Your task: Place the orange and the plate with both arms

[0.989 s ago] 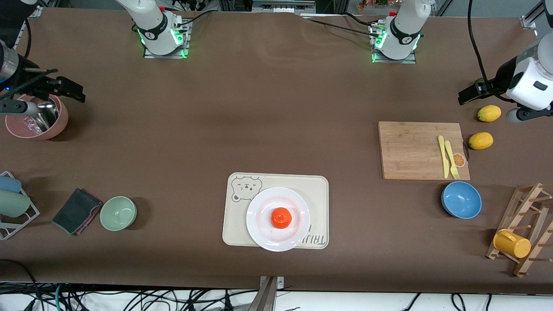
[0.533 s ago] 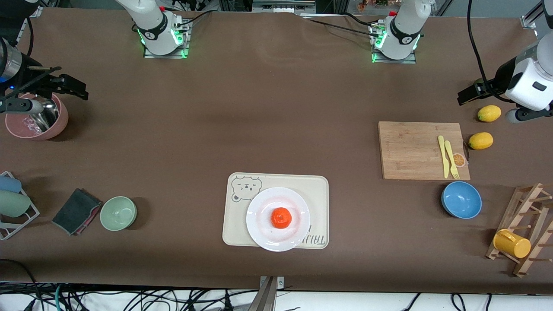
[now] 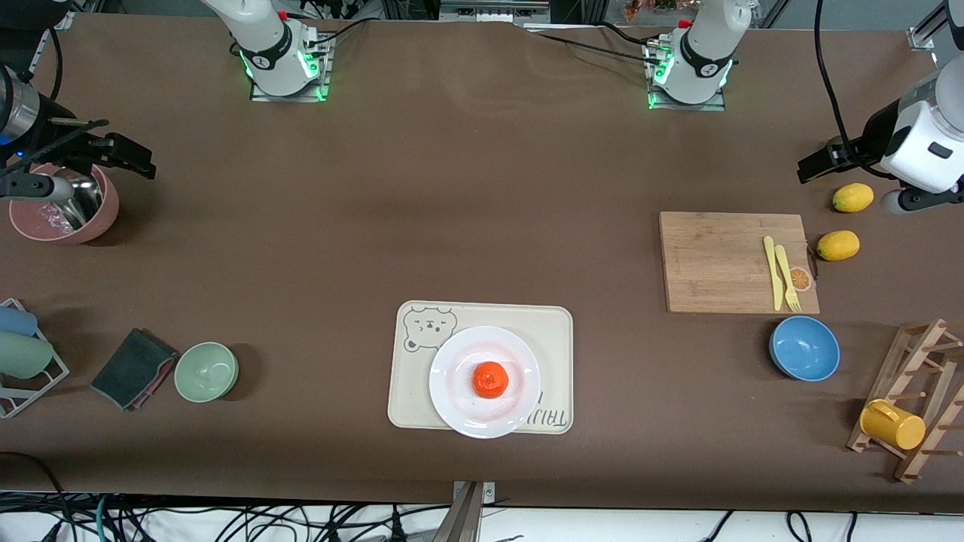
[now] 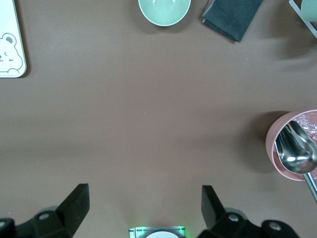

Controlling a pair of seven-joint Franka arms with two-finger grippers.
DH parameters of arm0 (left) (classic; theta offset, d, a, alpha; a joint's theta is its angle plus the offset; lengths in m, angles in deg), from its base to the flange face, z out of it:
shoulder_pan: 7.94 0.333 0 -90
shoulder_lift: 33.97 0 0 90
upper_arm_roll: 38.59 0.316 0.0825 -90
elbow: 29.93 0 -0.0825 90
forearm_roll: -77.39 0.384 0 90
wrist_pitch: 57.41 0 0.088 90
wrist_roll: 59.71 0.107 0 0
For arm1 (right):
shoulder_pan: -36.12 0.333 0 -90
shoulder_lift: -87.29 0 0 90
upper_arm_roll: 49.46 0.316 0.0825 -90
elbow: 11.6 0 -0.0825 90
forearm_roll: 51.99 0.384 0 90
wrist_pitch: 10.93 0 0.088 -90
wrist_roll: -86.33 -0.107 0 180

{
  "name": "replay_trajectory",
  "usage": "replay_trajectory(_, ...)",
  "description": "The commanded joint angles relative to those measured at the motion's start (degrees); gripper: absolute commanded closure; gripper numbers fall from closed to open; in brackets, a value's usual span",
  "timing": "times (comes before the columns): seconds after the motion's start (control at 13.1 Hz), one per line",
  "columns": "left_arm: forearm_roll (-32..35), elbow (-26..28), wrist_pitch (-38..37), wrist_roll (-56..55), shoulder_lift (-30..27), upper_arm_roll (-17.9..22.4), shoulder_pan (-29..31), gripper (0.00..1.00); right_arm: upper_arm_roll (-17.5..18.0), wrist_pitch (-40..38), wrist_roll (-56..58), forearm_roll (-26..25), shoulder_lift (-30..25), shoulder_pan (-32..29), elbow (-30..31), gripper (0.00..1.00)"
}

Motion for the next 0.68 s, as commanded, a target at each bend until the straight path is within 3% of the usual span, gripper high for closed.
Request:
replay_trajectory(0.0,-0.81,-0.82,-0.27,0.76,0.19,0.24,-0.21,0.01,0.03,-1.00,-1.05,0.82,0.83,-0.01,-1.75,0.00)
replay_trajectory(0.61,-2.75,-0.82,4.82,5.50,-0.16,0.24,0.41,0.01,0.03,-1.00,-1.05,0.73,0.92,-0.09,-1.75,0.00)
